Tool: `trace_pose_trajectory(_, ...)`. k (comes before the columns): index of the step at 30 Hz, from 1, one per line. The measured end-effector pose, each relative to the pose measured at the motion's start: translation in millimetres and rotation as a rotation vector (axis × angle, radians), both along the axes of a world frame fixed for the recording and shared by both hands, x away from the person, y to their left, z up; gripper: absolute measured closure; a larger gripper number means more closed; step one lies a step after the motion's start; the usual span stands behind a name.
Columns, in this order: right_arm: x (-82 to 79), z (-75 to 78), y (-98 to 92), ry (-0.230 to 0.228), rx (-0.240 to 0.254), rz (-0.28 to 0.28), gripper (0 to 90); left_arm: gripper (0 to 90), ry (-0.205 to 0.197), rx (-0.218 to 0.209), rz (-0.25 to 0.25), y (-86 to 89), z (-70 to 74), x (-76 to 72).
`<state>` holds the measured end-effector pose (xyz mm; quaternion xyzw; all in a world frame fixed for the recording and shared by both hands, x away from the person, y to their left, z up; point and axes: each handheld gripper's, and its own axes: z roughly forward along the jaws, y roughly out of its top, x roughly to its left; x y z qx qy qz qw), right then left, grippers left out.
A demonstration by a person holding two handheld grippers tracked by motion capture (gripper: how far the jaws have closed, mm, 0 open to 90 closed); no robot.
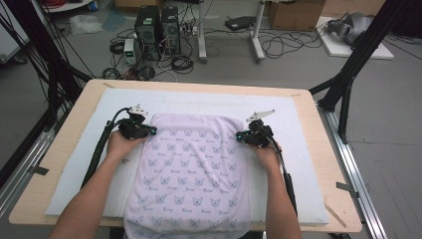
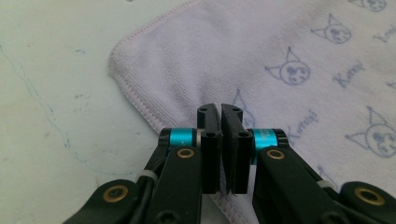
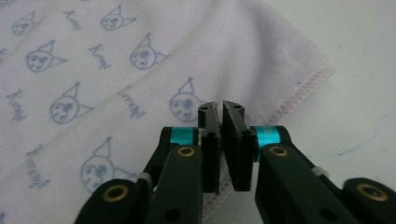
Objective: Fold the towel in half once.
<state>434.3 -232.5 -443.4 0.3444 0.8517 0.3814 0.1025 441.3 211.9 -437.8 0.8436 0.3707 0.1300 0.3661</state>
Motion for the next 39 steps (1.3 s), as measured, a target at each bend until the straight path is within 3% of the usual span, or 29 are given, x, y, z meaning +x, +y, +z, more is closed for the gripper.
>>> trace_pose_trajectory(5, -0.1, 4.1, -4.7, 0.014, 0.02, 0.008, 88.1, 87.7, -0.01, -0.018, -0.015, 2.2, 2.4, -0.3)
trace_pose_trajectory(12, -7.3, 28.4, -14.6, -0.037, 0.094, 0.036, 88.5, 87.8, -0.054, -0.058, -0.031, 10.8, 19.3, -7.6)
trace_pose_trajectory(14, -11.3, 34.2, -16.7, -0.044, 0.12, 0.048, 88.5, 87.7, -0.08, -0.057, -0.046, 12.6, 28.3, -14.0)
trace_pose_trajectory(16, -18.0, 40.7, -18.5, -0.034, 0.148, 0.074, 88.5, 87.7, -0.093, -0.083, -0.055, 15.2, 34.5, -21.5)
trace_pose_trajectory(18, -28.4, 47.7, -18.6, -0.029, 0.146, 0.12, 88.4, 87.6, -0.118, -0.075, -0.079, 17.4, 39.4, -35.1)
trace_pose_trajectory(20, -42.6, 51.5, -18.7, -0.022, 0.166, 0.151, 88.4, 87.6, -0.113, -0.103, -0.083, 22.6, 37.9, -48.1)
trace_pose_trajectory(23, -63.6, 49.5, -17.1, -0.009, 0.152, 0.193, 88.4, 87.5, -0.104, -0.092, -0.105, 27.8, 29.0, -66.9)
trace_pose_trajectory(28, -89.2, 32.2, -18.1, 0.057, 0.105, 0.223, 86.7, 83.2, -0.046, -0.076, -0.178, 32.5, 9.0, -97.2)
trace_pose_trajectory(29, -91.7, 27.2, -19.2, 0.081, 0.098, 0.228, 81.3, 78.8, -0.035, -0.074, -0.181, 32.9, 7.4, -99.3)
trace_pose_trajectory(31, -93.1, 24.1, -21.3, 0.098, 0.098, 0.221, 74.2, 69.7, -0.022, -0.071, -0.192, 35.7, 7.6, -101.4)
trace_pose_trajectory(33, -92.2, 28.0, -23.2, 0.069, 0.114, 0.194, 68.4, 64.3, -0.034, -0.08, -0.178, 38.4, 12.5, -99.2)
trace_pose_trajectory(39, -70.3, 40.8, -19.1, 0.013, 0.123, 0.129, 60.8, 63.0, -0.073, -0.12, -0.11, 37.4, 26.1, -76.9)
